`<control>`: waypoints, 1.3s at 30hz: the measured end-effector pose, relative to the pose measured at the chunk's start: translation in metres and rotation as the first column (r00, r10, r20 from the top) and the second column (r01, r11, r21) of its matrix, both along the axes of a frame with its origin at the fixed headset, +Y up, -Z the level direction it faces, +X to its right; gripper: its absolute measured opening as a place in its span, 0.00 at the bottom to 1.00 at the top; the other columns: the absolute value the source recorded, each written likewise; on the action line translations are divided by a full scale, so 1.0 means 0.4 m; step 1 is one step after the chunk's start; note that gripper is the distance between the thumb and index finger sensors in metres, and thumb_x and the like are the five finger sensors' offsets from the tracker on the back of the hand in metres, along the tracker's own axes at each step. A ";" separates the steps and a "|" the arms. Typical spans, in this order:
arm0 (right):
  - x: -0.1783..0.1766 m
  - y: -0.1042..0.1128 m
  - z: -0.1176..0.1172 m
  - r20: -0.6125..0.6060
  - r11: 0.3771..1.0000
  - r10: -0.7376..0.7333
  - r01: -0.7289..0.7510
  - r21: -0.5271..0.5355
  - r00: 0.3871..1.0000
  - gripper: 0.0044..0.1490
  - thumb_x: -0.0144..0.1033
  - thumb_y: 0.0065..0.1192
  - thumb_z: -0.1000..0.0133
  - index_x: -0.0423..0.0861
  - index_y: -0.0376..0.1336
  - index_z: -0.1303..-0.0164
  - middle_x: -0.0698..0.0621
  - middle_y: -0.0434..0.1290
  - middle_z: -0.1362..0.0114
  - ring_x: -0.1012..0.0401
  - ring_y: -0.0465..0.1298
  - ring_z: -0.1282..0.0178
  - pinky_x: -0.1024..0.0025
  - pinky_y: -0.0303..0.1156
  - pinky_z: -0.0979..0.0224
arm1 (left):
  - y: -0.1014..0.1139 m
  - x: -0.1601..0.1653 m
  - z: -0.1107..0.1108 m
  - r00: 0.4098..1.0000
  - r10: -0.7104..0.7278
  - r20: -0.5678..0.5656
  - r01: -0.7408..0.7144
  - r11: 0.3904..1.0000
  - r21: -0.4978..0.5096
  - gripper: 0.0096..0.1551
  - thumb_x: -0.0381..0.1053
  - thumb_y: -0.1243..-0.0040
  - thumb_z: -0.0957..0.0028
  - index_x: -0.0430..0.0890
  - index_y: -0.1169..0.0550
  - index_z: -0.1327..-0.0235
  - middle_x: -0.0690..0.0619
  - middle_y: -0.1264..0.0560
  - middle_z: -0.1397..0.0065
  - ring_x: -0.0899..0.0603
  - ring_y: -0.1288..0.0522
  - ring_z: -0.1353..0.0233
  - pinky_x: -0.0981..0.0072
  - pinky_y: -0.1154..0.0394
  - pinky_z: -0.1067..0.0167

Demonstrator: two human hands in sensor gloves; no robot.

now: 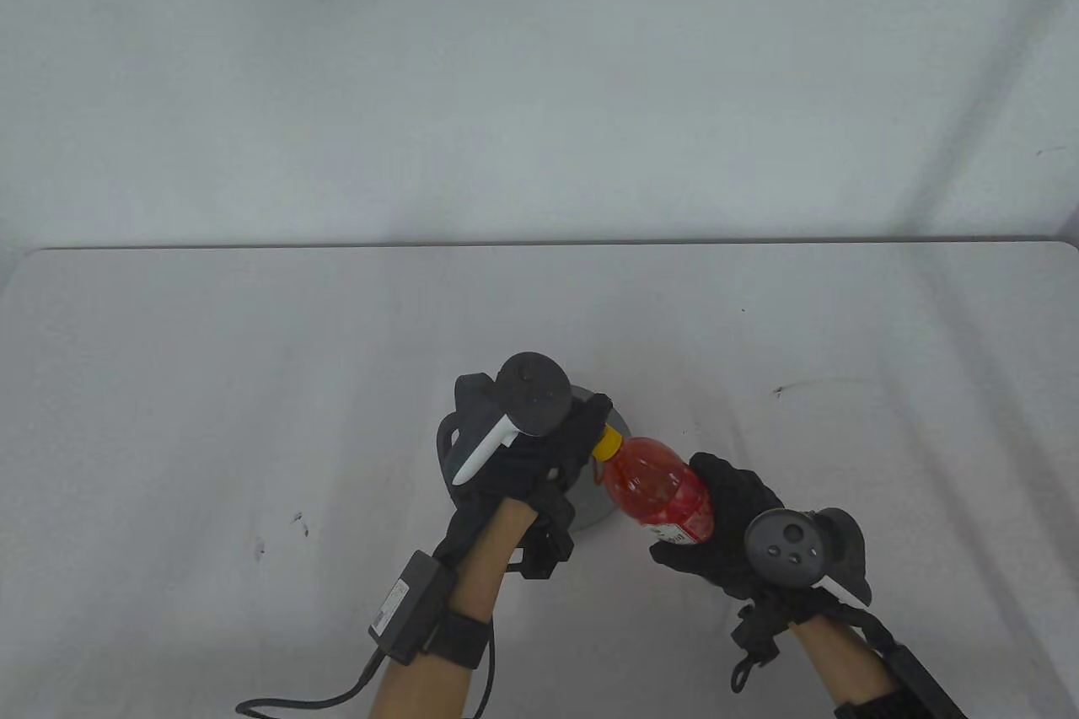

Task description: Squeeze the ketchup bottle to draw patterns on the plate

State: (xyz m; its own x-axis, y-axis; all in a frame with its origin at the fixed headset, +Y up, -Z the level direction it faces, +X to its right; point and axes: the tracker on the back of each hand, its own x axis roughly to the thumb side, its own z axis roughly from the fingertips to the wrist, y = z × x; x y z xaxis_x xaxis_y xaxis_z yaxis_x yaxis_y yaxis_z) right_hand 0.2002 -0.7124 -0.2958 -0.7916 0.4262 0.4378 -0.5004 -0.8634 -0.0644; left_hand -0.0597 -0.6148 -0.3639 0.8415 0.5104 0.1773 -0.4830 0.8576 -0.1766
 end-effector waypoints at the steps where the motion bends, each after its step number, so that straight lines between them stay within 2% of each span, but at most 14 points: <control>1: -0.001 0.000 -0.001 -0.005 1.000 -0.009 0.009 -0.004 1.000 0.65 0.67 0.80 0.52 0.40 0.52 0.20 0.35 0.69 0.23 0.41 0.72 0.31 0.33 0.66 0.27 | -0.001 0.000 -0.002 0.999 0.044 0.011 -0.044 0.999 0.011 0.28 0.64 0.52 0.38 0.41 0.16 0.71 0.53 0.19 0.74 0.46 0.19 0.64 0.44 0.20 0.58; 2: -0.001 0.000 -0.001 -0.009 1.000 -0.019 0.019 -0.007 1.000 0.65 0.67 0.80 0.52 0.40 0.52 0.20 0.35 0.69 0.23 0.41 0.72 0.32 0.33 0.66 0.27 | -0.001 0.000 0.000 0.997 0.074 0.018 -0.075 0.997 0.023 0.28 0.63 0.52 0.39 0.40 0.16 0.71 0.52 0.20 0.74 0.45 0.19 0.65 0.44 0.21 0.58; 3: 0.000 0.000 -0.003 -0.019 0.999 -0.039 0.039 -0.014 0.999 0.64 0.67 0.80 0.53 0.40 0.52 0.21 0.35 0.69 0.24 0.41 0.72 0.32 0.34 0.67 0.27 | 0.002 0.003 0.003 0.992 0.110 0.059 -0.114 0.990 0.079 0.28 0.62 0.51 0.39 0.39 0.16 0.72 0.51 0.20 0.74 0.45 0.20 0.65 0.43 0.21 0.58; 6: 0.003 0.000 -0.007 -0.045 0.994 -0.104 0.102 -0.044 0.994 0.64 0.66 0.82 0.54 0.40 0.53 0.21 0.35 0.70 0.24 0.42 0.73 0.32 0.34 0.67 0.27 | 0.011 0.006 0.012 0.985 0.119 0.129 -0.141 0.973 0.181 0.27 0.61 0.51 0.40 0.39 0.16 0.73 0.50 0.20 0.75 0.44 0.20 0.65 0.43 0.20 0.57; 10: 0.010 0.000 -0.016 -0.088 0.983 -0.167 0.159 -0.087 0.982 0.64 0.66 0.82 0.54 0.41 0.53 0.21 0.35 0.70 0.24 0.42 0.73 0.32 0.34 0.67 0.27 | 0.016 0.002 0.020 0.971 0.170 0.170 -0.205 0.955 0.212 0.27 0.60 0.51 0.40 0.38 0.16 0.71 0.48 0.20 0.73 0.43 0.20 0.63 0.41 0.21 0.55; 14: 0.008 -0.003 -0.013 -0.050 0.991 -0.124 0.121 -0.059 0.991 0.64 0.66 0.81 0.53 0.41 0.53 0.21 0.35 0.69 0.23 0.41 0.72 0.32 0.33 0.67 0.27 | 0.015 -0.004 0.013 0.983 0.111 0.150 -0.137 0.975 0.177 0.28 0.62 0.53 0.38 0.39 0.16 0.67 0.50 0.19 0.71 0.45 0.19 0.61 0.43 0.21 0.54; 16: 0.008 -0.004 -0.013 -0.034 0.995 -0.092 0.091 -0.046 0.995 0.65 0.67 0.81 0.53 0.40 0.52 0.20 0.35 0.69 0.23 0.41 0.72 0.31 0.33 0.67 0.27 | 0.016 -0.009 0.009 0.990 0.084 0.116 -0.098 0.988 0.121 0.30 0.63 0.55 0.38 0.40 0.16 0.66 0.51 0.18 0.71 0.46 0.19 0.62 0.44 0.21 0.56; 18: 0.007 -0.005 -0.010 -0.013 0.996 -0.080 0.079 -0.035 0.997 0.65 0.66 0.81 0.53 0.40 0.52 0.21 0.35 0.69 0.23 0.41 0.72 0.32 0.33 0.66 0.27 | 0.015 -0.011 0.008 0.996 0.071 0.048 -0.077 0.989 0.126 0.32 0.65 0.58 0.38 0.42 0.15 0.69 0.52 0.18 0.73 0.46 0.18 0.64 0.45 0.20 0.58; 21: 0.004 -0.005 -0.007 0.004 0.999 -0.048 0.048 -0.014 0.999 0.65 0.66 0.81 0.52 0.40 0.52 0.20 0.34 0.69 0.23 0.41 0.72 0.32 0.33 0.66 0.27 | 0.012 -0.008 0.002 1.000 0.022 -0.015 -0.021 0.998 0.059 0.34 0.68 0.60 0.38 0.45 0.14 0.74 0.53 0.18 0.76 0.46 0.18 0.67 0.45 0.20 0.60; 25: -0.001 -0.010 -0.005 0.002 1.000 0.004 -0.004 -0.001 1.000 0.65 0.66 0.82 0.52 0.40 0.52 0.21 0.34 0.69 0.23 0.41 0.72 0.32 0.33 0.66 0.28 | 0.006 0.000 -0.014 0.998 -0.050 -0.027 0.047 0.995 -0.083 0.31 0.68 0.52 0.38 0.45 0.15 0.79 0.53 0.18 0.78 0.46 0.18 0.67 0.45 0.20 0.59; 28: -0.002 -0.013 -0.006 0.005 0.999 0.034 -0.034 0.012 0.999 0.64 0.66 0.81 0.52 0.40 0.52 0.21 0.34 0.69 0.23 0.41 0.72 0.31 0.33 0.66 0.27 | -0.005 -0.002 -0.019 1.000 -0.010 0.002 0.011 0.997 -0.079 0.29 0.65 0.50 0.38 0.43 0.15 0.77 0.52 0.18 0.76 0.46 0.18 0.66 0.45 0.20 0.58; 32: -0.003 -0.009 -0.006 0.000 1.000 0.010 -0.010 0.012 1.000 0.64 0.66 0.81 0.52 0.39 0.52 0.20 0.34 0.69 0.24 0.41 0.72 0.32 0.33 0.66 0.27 | -0.018 -0.015 -0.018 0.985 0.169 0.034 -0.166 0.984 -0.058 0.28 0.62 0.49 0.38 0.39 0.15 0.75 0.49 0.19 0.76 0.44 0.19 0.65 0.42 0.21 0.57; 34: 0.000 -0.011 -0.009 -0.014 1.000 -0.003 0.003 0.013 1.000 0.65 0.66 0.80 0.51 0.39 0.51 0.20 0.34 0.68 0.23 0.41 0.72 0.31 0.33 0.66 0.27 | -0.012 -0.016 -0.015 0.982 0.166 0.089 -0.166 0.986 -0.003 0.28 0.62 0.50 0.38 0.38 0.15 0.74 0.49 0.19 0.75 0.44 0.20 0.65 0.43 0.21 0.57; 39: 0.008 -0.015 -0.015 -0.078 0.997 -0.071 0.069 -0.030 0.994 0.65 0.65 0.81 0.52 0.40 0.51 0.20 0.34 0.69 0.23 0.41 0.72 0.31 0.33 0.67 0.27 | 0.005 -0.012 0.007 0.978 0.157 0.139 -0.170 0.982 0.087 0.28 0.61 0.50 0.39 0.38 0.15 0.76 0.48 0.19 0.76 0.43 0.20 0.64 0.42 0.21 0.56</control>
